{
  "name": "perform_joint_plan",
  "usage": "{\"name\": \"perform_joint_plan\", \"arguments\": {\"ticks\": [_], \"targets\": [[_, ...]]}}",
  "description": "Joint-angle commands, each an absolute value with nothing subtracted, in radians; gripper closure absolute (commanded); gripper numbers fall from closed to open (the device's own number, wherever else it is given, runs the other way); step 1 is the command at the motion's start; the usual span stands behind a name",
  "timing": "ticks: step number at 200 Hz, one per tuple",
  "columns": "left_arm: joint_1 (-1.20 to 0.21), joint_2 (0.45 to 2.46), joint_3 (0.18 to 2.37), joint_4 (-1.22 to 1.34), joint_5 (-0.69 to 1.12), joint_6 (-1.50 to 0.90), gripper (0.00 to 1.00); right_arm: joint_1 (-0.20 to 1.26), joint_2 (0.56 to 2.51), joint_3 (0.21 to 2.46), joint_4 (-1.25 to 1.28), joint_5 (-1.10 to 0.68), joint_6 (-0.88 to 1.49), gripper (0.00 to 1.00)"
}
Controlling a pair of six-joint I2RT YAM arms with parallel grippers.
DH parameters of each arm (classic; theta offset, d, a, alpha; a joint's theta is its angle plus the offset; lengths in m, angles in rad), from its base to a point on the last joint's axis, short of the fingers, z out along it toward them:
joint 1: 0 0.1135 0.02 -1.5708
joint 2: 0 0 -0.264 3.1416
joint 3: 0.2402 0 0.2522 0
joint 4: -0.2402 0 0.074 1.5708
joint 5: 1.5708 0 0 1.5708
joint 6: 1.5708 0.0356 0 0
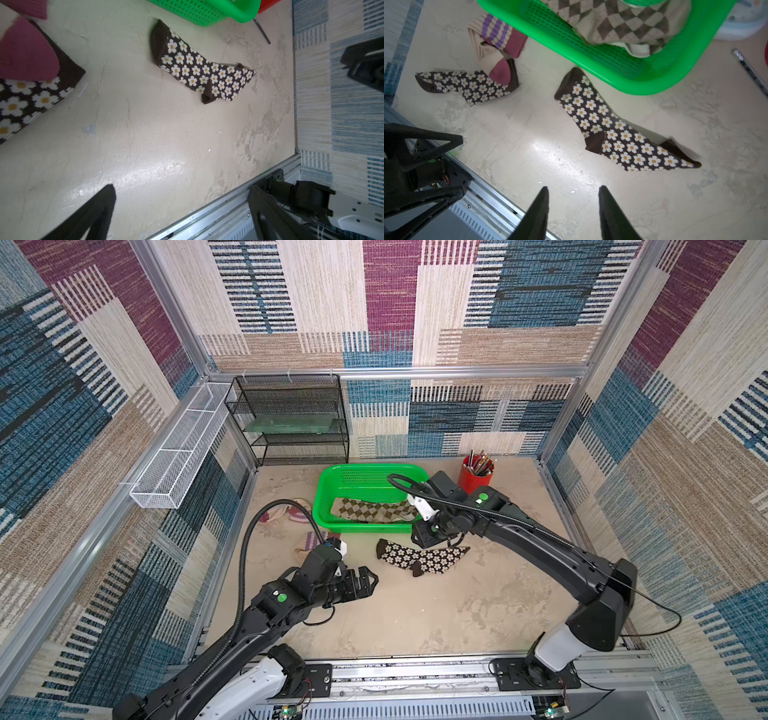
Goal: Place the socks together as a pair
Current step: Flatten out the sock at the center of the board.
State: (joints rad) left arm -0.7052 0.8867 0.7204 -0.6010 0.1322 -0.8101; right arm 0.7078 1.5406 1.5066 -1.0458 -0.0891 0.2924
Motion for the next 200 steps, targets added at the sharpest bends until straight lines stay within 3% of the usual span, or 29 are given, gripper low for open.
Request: {"name": "perform_joint_plan", "arguments": {"ticks": [1,20,44,100,177,200], "targets": [[-0.75,1.015,0.785,-0.548,0.068,-0.742,0.01,0.598,1.419,1.331,-0.941,-0.191,0.387,0.28],[-0.765,1.184,0.878,-0.583,0.026,-0.701,0.06,0.472,1.289,1.169,-0.874,-0.274,0.394,0.19],[-0.763,1.364,0.959,-0.564,-0.015,-0.65,0.26,0.361,1.164,1.036,-0.834,-0.341,0.354,0.16],[-0.739,1.725,1.167,-0.627,-0.106,-0.592,0.25,0.301,1.023,0.958,-0.817,-0.385,0.35,0.12],[-0.688,1.878,1.265,-0.59,-0.183,-0.624,0.26,0.3,0.931,0.912,-0.812,-0.439,0.336,0.11],[-0.686,1.921,1.294,-0.578,-0.179,-0.634,0.31,0.3,0.929,0.91,-0.809,-0.45,0.334,0.11]]}}
